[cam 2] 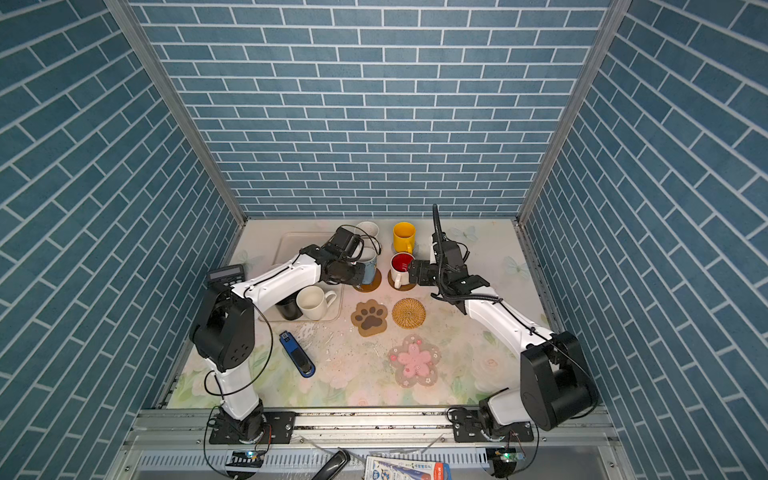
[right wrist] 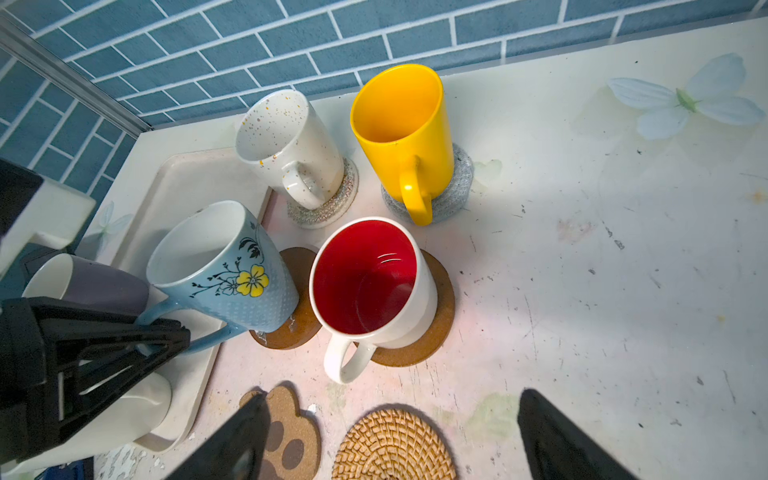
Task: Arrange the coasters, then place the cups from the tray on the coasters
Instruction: 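Carry the light-blue mug with the left gripper over the scratched wooden coaster, then lower the light-blue mug onto the wooden coaster and open the left gripper, then lower the right gripper over the tray's white mug while the left withdraws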
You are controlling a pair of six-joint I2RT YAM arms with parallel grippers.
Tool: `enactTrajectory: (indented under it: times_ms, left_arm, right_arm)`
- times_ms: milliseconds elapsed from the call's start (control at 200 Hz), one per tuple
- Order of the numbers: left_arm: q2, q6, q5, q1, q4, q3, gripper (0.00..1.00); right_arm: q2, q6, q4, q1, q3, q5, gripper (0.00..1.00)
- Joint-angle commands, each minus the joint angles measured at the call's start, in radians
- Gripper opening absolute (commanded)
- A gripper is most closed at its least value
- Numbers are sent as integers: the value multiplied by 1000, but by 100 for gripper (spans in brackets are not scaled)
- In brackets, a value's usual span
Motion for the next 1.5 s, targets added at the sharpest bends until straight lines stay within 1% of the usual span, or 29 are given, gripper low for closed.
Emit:
enactTrajectory:
  times_ms: [0,230,335,370,430,450,580,730,830,930,1095,1170,1280,1290,1390,1495]
  left_arm:
    - [1,-2,-5,-7,63,-16,0]
    - [13,-8,-7,-10,83,-43,1]
    - [16,-11,-6,-13,89,-51,12]
    - [18,-11,-7,-14,89,-53,17]
    - [18,-13,-10,-15,87,-52,30]
    - [18,-14,-11,-16,87,-52,32]
    - [14,-18,-14,-19,86,-56,43]
    - [-1,-20,-20,-21,89,-64,51]
    - [-23,-21,-36,-23,88,-68,59]
    - [-59,-20,-62,-22,78,-69,69]
    - [-133,-31,-122,-21,23,-48,88]
    - [-173,-47,-160,-20,-10,-38,95]
    - [-228,-81,-219,-16,-78,-27,97]
    - [-233,-85,-225,-16,-85,-28,97]
    - [-297,-111,-255,-14,-129,-50,92]
    - [-392,-140,-274,-14,-149,-125,86]
  right_arm:
    - [-23,3,16,-4,-37,-5,93]
    - [-38,3,12,-3,-49,-5,93]
    - [-43,5,12,-3,-52,-4,93]
    - [-44,5,10,-3,-53,-4,93]
    - [-48,5,10,-3,-54,-4,93]
    - [-49,6,9,-3,-54,-4,93]
    - [-58,5,7,-3,-55,-1,93]
    - [-71,3,-5,-3,-55,-1,93]
    - [-82,-5,-15,-3,-53,-5,93]
    - [-89,-39,-40,2,-32,-34,93]
    - [-83,-119,-156,44,52,-17,93]
    - [-73,-144,-203,67,95,-21,93]
    - [-36,-165,-267,97,170,-36,91]
    - [-31,-167,-272,102,176,-59,91]
    - [22,-185,-326,141,255,-91,88]
    - [91,-205,-370,190,343,-102,84]
